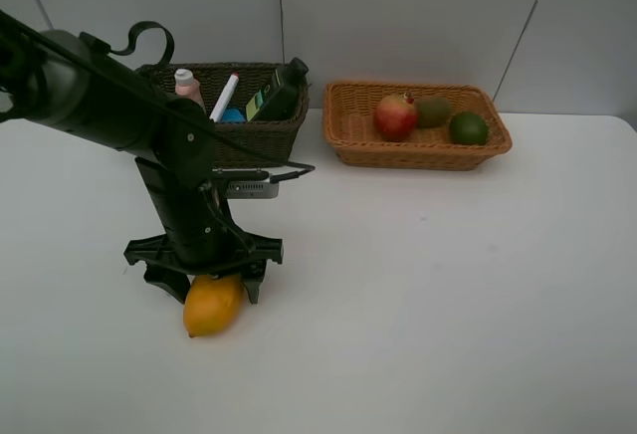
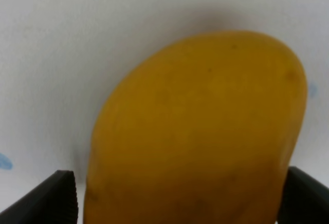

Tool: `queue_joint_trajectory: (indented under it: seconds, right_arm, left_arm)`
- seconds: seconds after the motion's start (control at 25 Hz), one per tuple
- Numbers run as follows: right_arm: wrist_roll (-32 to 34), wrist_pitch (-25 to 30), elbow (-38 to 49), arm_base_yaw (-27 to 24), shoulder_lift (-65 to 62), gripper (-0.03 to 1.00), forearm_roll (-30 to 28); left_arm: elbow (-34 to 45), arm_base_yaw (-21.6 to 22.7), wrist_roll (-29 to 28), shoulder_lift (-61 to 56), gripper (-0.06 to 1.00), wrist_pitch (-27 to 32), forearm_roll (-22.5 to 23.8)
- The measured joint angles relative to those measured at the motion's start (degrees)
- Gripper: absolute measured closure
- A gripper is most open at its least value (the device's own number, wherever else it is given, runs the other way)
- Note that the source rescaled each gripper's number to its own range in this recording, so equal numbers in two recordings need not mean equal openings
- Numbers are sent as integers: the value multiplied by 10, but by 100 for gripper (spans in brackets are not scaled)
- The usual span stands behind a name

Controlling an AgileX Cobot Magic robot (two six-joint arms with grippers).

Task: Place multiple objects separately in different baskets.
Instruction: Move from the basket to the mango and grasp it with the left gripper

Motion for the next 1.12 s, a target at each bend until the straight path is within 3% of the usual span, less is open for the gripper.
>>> queue_joint_trajectory:
  seconds: [0.36,0.44,0.52,1.12]
  right_arm:
    - [0,0,0,0,0,-3,0]
    - [0,0,0,0,0,-3,0]
    - [0,0,0,0,0,-3,0]
    - [0,0,0,0,0,-3,0]
  left_arm:
    - [0,0,0,0,-4,0,-4]
    - [0,0,-1,0,3,0,-4]
    - [0,0,-3,0,19,-1,-4]
    - [0,0,-12,0,20,-1,-5]
